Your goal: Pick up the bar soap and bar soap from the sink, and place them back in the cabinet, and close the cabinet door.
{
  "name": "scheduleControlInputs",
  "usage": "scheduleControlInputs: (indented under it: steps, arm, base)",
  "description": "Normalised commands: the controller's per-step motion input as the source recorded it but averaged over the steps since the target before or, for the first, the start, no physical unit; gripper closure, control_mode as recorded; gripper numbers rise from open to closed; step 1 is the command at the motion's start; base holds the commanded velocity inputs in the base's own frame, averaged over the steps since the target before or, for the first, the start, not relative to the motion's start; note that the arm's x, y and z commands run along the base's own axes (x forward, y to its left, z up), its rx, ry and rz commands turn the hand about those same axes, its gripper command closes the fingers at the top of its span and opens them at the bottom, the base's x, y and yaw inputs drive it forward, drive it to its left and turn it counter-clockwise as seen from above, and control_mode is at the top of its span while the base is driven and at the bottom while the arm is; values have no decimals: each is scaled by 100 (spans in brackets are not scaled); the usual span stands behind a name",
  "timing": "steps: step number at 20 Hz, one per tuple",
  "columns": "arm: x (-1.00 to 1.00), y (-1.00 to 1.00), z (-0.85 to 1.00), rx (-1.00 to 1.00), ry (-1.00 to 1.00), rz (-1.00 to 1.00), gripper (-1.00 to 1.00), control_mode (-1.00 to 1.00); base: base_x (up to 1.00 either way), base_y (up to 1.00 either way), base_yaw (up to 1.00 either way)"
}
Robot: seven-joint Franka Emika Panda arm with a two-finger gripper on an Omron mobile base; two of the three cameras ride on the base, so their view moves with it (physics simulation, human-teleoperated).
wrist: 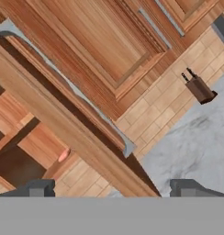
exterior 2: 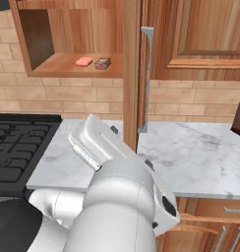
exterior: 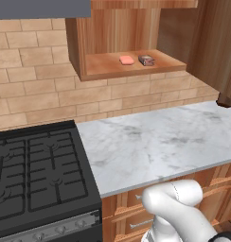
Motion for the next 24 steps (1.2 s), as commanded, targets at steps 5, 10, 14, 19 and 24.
scheduleControlInputs:
  steps: [5, 10, 14, 19, 24]
  arm:
    - [31, -23, -12, 1, 0, 0, -100, -100]
    - [31, -20, -18, 0, 0, 0, -100, -100]
    - [31, -24, -13, 2, 0, 0, -100, -100]
    - [31, -21, -7, 2, 0, 0, -100, -100]
    - [29, -2, -6, 1, 0, 0, -100, -100]
  base:
    - [0, 0, 0]
    - [0, 0, 0]
    - [0, 0, 0]
    - [0, 0, 0]
    - [0, 0, 0]
